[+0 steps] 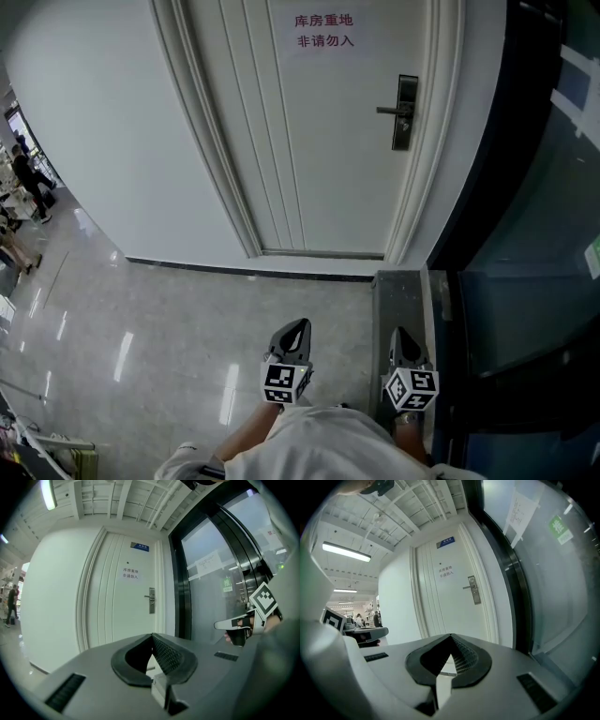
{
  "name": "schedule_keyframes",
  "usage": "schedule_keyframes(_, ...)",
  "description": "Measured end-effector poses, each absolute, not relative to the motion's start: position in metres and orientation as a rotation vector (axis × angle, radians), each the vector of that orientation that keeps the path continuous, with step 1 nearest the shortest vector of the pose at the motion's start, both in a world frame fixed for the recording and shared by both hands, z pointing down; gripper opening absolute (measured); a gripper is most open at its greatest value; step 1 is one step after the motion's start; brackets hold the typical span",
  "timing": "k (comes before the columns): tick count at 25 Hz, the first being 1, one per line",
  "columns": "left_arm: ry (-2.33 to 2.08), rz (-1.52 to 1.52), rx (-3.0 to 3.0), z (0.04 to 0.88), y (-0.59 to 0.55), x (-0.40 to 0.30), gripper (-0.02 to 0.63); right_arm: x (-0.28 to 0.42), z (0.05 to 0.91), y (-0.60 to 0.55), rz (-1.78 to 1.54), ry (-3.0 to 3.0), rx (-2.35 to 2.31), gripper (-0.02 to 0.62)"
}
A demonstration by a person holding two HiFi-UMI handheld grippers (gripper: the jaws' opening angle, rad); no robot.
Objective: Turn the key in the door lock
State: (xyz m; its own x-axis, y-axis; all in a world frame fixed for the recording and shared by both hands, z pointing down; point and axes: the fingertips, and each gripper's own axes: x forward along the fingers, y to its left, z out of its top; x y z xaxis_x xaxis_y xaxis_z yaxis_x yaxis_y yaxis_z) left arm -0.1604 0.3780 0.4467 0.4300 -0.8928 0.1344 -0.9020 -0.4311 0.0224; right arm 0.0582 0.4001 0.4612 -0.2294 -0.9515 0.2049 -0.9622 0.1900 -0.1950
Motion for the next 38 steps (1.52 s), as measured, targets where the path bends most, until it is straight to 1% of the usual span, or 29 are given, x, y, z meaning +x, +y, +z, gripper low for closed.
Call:
schedule_keyframes(4,-1.640,0.135,2.581,0.441,0.356,-0.153,0.008,0.067,0.458,0.380,0.420,-2.405,1.927,-0.003)
schedule_keyframes(9,-1.604,0.131,2.592,0.446,0.328,-0.147,0.008,0.073,0.466,0.355,0.479,-2.383,1.968,-0.003)
schedule_keyframes(16,-1.521,0.102,2.630,0.454,0.249,-0.130,0.008,0.080,0.474,0.293,0.478,-2.316,2.004,-0.003)
schedule_keyframes(20,-1.473,0.086,2.664,0.448,0.196,-0.121,0.008,0.083,0.464,0.244,0.453,-2.292,2.032,-0.003)
schedule_keyframes(25,-1.413,0.067,2.690,0.444,0.137,-0.121,0.008,0.074,0.451,0.191,0.397,-2.261,2.056,-0.003)
schedule_keyframes(38,-1.310,0.125,2.732,0.456,0.027,-0.141,0.008,0.033,0.467,0.091,0.447,-2.220,2.059,-0.003)
